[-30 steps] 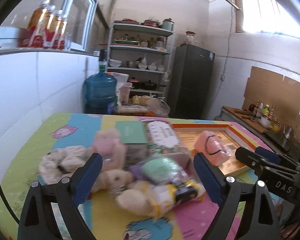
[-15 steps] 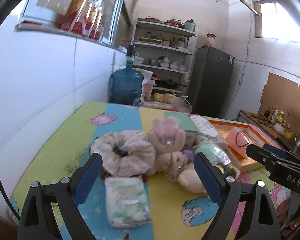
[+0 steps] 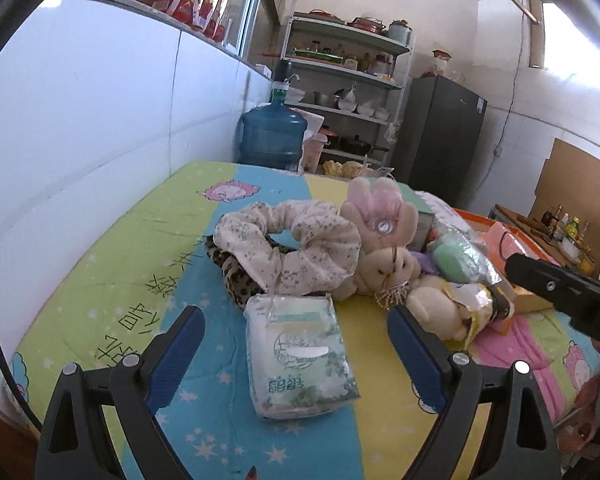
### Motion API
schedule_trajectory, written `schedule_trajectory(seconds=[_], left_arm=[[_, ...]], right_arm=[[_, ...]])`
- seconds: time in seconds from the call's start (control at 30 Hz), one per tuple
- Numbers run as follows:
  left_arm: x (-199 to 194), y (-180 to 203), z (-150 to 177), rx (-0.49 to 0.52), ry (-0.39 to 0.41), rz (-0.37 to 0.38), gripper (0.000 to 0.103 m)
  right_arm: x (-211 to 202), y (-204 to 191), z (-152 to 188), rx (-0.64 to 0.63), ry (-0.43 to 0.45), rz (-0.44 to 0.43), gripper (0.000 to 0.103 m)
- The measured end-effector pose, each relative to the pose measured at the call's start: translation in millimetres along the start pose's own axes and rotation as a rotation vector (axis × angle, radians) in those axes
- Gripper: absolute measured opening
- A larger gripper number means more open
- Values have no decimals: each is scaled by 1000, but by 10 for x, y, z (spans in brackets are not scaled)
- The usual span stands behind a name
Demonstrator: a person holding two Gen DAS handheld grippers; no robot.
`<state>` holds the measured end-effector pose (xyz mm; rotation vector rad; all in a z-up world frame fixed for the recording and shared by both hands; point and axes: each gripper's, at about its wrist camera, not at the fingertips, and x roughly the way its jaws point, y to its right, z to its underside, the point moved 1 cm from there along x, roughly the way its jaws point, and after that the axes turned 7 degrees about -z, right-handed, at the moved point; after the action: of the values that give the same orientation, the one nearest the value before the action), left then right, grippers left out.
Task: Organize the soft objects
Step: 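Grasp the wrapped tissue pack with the left tool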
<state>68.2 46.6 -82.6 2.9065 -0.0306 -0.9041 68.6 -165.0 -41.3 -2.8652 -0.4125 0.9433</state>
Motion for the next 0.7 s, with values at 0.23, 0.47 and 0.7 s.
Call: schedule_trajectory(seconds=[0.23,0.47,0.7], left_arm=[[208,42,89,18,-61,-68,93],[308,-51,147,-27,-112,-98,82],[221,-171,126,-40,-84,-70,50]], right_arm=[[39,19,24,11,-6,-6,76],[100,-30,37,6,-24,-42,76],[233,-337,-40,-57,-33,-184,76]])
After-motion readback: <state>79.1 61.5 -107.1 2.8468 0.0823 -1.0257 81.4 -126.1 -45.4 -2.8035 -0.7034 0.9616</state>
